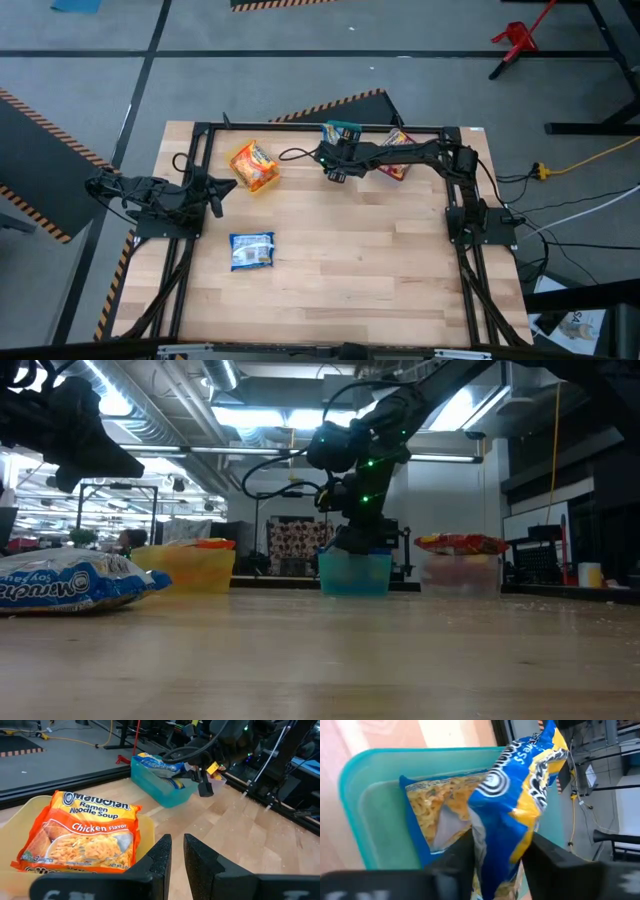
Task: Sort Maruchan noodles
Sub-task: Put the right blue noodle pack into the green bin
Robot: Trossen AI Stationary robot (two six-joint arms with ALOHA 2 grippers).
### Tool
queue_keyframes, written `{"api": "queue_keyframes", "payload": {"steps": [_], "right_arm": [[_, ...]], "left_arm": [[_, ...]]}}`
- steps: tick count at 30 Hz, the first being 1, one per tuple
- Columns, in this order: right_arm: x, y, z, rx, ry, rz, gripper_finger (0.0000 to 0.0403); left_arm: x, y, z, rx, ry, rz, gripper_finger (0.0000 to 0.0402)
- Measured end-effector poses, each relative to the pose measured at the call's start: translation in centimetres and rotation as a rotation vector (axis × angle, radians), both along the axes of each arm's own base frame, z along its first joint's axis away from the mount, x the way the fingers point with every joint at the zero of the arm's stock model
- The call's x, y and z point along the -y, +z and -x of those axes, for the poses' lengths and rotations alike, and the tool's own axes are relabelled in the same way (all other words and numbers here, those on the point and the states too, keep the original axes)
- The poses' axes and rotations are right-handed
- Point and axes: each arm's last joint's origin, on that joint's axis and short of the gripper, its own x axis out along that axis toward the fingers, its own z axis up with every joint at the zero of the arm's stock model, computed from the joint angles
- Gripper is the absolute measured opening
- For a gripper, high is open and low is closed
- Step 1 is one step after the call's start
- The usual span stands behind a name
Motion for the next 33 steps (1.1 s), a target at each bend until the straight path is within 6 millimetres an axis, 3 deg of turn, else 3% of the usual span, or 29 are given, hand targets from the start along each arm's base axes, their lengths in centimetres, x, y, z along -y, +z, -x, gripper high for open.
{"api": "queue_keyframes", "payload": {"steps": [3,7,17,33], "right_arm": [[0.0,0.1,0.0,-0.006,-0.011,0.023,0.0085],[-0.7,0.3,-0.1,-0.036,-0.010,0.055,0.0058],[-2.7,2.7,-0.8,-0.198,0.014,0.248,0.0064],[-3.0,2.2,-0.3,-0.237,0.052,0.128,0.0065]], "left_arm": [[0.0,0.0,0.0,0.000,0.003,-0.001,0.0044],[0.0,0.0,0.0,0.000,0.003,-0.001,0.0044],[0.0,0.0,0.0,0.001,0.004,-0.001,0.0044],[0.0,0.0,0.0,0.001,0.004,-0.001,0.0044]]}}
